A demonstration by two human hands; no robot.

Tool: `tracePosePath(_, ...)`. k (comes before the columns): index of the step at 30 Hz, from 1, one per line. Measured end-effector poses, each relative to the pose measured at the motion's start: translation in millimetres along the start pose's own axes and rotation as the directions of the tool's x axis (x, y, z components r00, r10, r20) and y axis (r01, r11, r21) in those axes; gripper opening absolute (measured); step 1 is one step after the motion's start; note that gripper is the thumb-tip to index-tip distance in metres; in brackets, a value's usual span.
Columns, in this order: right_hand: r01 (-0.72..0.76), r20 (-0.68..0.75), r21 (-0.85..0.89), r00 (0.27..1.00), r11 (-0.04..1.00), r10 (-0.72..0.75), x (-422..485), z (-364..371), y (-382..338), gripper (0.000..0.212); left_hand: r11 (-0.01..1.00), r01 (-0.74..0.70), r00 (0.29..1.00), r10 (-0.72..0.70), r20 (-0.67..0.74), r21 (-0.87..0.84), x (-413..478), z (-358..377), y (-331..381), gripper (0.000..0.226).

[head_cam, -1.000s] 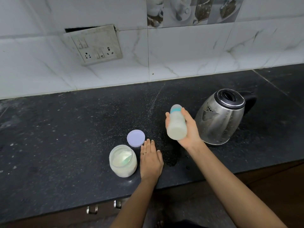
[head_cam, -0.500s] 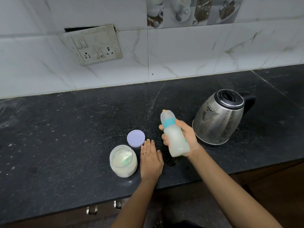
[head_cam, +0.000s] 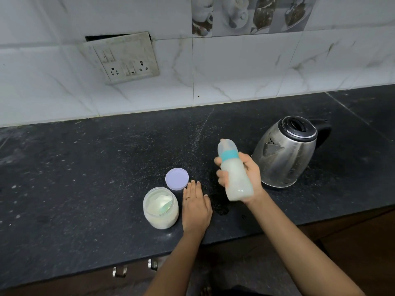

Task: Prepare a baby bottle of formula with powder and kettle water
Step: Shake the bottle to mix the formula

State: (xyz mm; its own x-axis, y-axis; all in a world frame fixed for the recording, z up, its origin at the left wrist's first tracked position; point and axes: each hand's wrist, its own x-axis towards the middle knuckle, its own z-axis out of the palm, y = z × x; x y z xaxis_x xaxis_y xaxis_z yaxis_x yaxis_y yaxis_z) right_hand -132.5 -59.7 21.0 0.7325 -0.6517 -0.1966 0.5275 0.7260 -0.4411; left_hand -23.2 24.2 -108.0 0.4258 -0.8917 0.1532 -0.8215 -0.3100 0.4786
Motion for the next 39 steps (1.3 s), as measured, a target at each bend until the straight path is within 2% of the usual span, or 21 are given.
tracePosePath(2, -0.013, 0.007, -0.075, 1.000, 0.997, 0.014, -1.7, 3.9, -0.2, 0.057, 1.000, 0.003, 1.000, -0.003, 0.004, -0.005, 0.2, 0.2, 0.0, 0.061)
tracePosePath(3, -0.018, -0.018, 0.004, 1.000, 1.000, 0.018, -0.9, 5.8, 0.4, 0.060, 1.000, 0.007, 1.000, -0.007, 0.006, -0.005, 0.1, 0.4, 0.2, 0.062)
tracePosePath(5, 0.010, -0.080, 0.267, 0.997, 0.964, 0.012, 2.0, 5.5, 4.2, 0.061, 1.000, 0.013, 1.000, -0.013, 0.003, -0.001, 0.3, 0.6, 0.2, 0.062)
tracePosePath(6, -0.005, -0.057, 0.320, 0.998, 0.947, 0.025, 3.1, 5.9, 7.0, 0.059, 1.000, 0.013, 1.000, -0.013, 0.000, -0.003, 0.1, 0.7, 0.3, 0.061)
tracePosePath(7, -0.045, -0.015, 0.268, 0.999, 0.962, 0.051, 1.5, 8.4, 9.3, 0.056, 1.000, 0.009, 1.000, -0.009, -0.001, -0.010, 0.1, 0.7, 0.6, 0.061)
tracePosePath(8, -0.058, 0.015, 0.144, 0.998, 0.988, 0.056, 0.0, 10.0, 12.0, 0.051, 1.000, 0.005, 1.000, -0.005, -0.003, -0.020, 0.1, 0.6, 1.0, 0.061)
tracePosePath(10, -0.026, 0.061, 0.032, 0.998, 0.999, 0.024, -2.5, 16.5, 11.9, 0.047, 1.000, 0.004, 1.000, -0.005, -0.009, -0.027, 0.6, 0.1, 1.3, 0.062)
tracePosePath(14, 0.020, -0.008, 0.339, 1.000, 0.941, -0.018, 5.6, 20.4, 7.7, 0.064, 1.000, 0.016, 1.000, -0.016, -0.013, 0.003, 0.0, 0.5, 1.0, 0.061)
tracePosePath(15, 0.025, -0.009, 0.271, 1.000, 0.962, -0.023, 5.3, 20.7, 5.7, 0.061, 1.000, 0.013, 1.000, -0.013, -0.009, 0.004, -0.4, 0.6, 1.4, 0.061)
tracePosePath(17, -0.017, 0.036, 0.012, 0.999, 1.000, 0.016, 0.5, 24.4, 3.5, 0.047, 1.000, 0.007, 1.000, -0.007, 0.001, 0.006, 0.1, 0.9, 1.3, 0.062)
tracePosePath(18, -0.039, 0.068, -0.043, 0.997, 0.998, 0.042, -1.8, 25.0, 2.4, 0.043, 1.000, 0.008, 1.000, -0.008, 0.001, 0.008, 0.5, 1.2, 1.2, 0.062)
tracePosePath(20, -0.067, 0.081, 0.029, 0.995, 0.997, 0.064, -5.6, 29.7, 1.7, 0.050, 1.000, 0.014, 1.000, -0.014, 0.001, 0.013, 1.2, 1.3, 1.4, 0.062)
tracePosePath(22, -0.044, 0.022, 0.235, 0.999, 0.971, 0.040, -4.1, 30.7, 1.8, 0.059, 1.000, 0.011, 1.000, -0.011, 0.001, 0.021, 0.5, 0.4, 2.1, 0.062)
tracePosePath(23, -0.003, -0.028, 0.301, 1.000, 0.953, 0.012, -3.3, 31.2, 2.0, 0.057, 1.000, 0.005, 1.000, -0.005, -0.002, 0.022, 0.2, 0.0, 2.3, 0.062)
tracePosePath(26, 0.072, -0.089, 0.279, 0.995, 0.958, -0.049, -4.4, 35.7, -1.1, 0.035, 1.000, 0.002, 1.000, -0.002, -0.003, 0.025, 0.5, -0.1, 2.3, 0.061)
tracePosePath(28, 0.099, -0.101, 0.211, 0.992, 0.972, -0.078, -6.2, 39.5, -3.2, 0.029, 0.999, 0.005, 1.000, -0.004, -0.006, 0.032, 1.0, 1.3, 2.3, 0.060)
tracePosePath(32, 0.143, -0.155, 0.178, 0.981, 0.974, -0.115, -4.1, 38.4, -5.4, 0.036, 1.000, 0.004, 1.000, -0.003, -0.004, 0.025, 1.1, 1.0, 2.1, 0.061)
tracePosePath(34, 0.158, -0.195, 0.181, 0.973, 0.971, -0.122, -3.2, 35.3, -5.4, 0.047, 1.000, 0.004, 1.000, -0.004, -0.002, 0.023, 0.9, 1.0, 1.9, 0.062)
tracePosePath(36, 0.096, -0.140, 0.174, 0.988, 0.980, -0.072, -1.6, 28.9, -5.9, 0.067, 1.000, 0.004, 1.000, -0.004, -0.004, 0.021, 0.8, 1.4, 1.5, 0.062)
tracePosePath(39, -0.034, 0.003, 0.235, 0.999, 0.971, 0.034, 0.0, 24.6, -7.0, 0.072, 1.000, -0.002, 1.000, 0.002, -0.007, 0.020, 0.9, 2.2, 0.8, 0.061)
